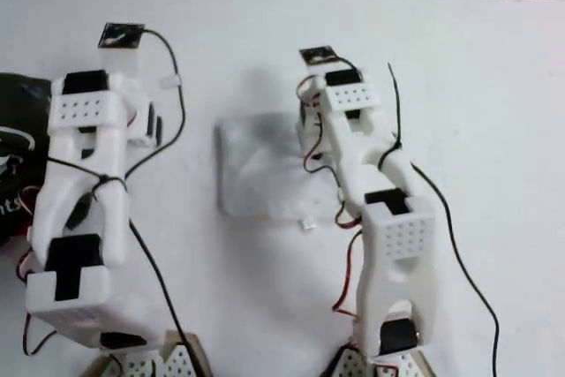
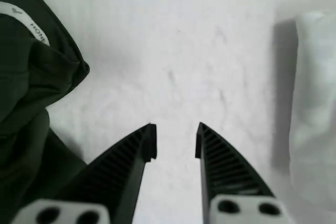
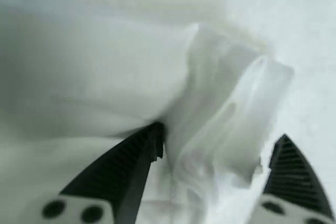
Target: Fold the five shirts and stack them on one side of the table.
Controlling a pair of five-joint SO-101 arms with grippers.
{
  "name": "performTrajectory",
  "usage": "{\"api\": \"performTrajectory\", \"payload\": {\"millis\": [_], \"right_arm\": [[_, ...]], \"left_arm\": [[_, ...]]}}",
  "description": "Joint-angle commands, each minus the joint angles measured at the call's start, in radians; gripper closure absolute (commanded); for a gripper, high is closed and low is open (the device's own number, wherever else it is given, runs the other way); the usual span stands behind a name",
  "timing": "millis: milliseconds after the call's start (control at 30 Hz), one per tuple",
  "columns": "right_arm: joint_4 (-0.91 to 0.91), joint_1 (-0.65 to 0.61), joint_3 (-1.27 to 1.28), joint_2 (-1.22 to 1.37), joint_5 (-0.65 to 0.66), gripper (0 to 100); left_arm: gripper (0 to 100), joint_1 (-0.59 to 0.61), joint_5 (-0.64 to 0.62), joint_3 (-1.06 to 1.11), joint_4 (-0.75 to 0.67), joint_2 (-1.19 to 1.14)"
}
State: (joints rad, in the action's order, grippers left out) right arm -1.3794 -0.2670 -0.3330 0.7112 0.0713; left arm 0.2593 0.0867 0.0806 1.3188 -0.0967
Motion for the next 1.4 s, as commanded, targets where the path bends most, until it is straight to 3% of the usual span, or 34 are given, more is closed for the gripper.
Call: {"api": "performTrajectory", "payload": {"millis": [0,33,100,267,600,867,1133,1367], "right_arm": [[-0.056,-0.036,-0.008,0.027,0.009,94.1],[-0.065,-0.041,-0.011,0.027,0.023,99.8],[-0.073,-0.044,-0.012,0.024,0.048,94.4],[-0.059,0.004,-0.02,0.019,0.058,98.2],[0.065,0.323,-0.322,0.027,0.264,98.0],[0.266,0.472,-0.399,0.033,0.427,98.1],[0.424,0.596,-0.569,0.237,0.486,98.1],[0.387,0.645,-0.861,0.447,0.486,98.1]], "left_arm": [[85,0.008,0.009,-0.045,0.006,0.02],[85,0.008,0.008,-0.047,0.006,0.02],[85,0.008,0.005,-0.047,0.006,0.02],[85,0.008,0.006,-0.041,0.009,0.02],[85,0.008,0.008,-0.039,0.012,0.018],[85,0.008,0.009,-0.039,0.011,0.015],[85,0.009,0.009,-0.039,0.012,0.015],[85,0.009,0.009,-0.039,0.012,0.015]]}}
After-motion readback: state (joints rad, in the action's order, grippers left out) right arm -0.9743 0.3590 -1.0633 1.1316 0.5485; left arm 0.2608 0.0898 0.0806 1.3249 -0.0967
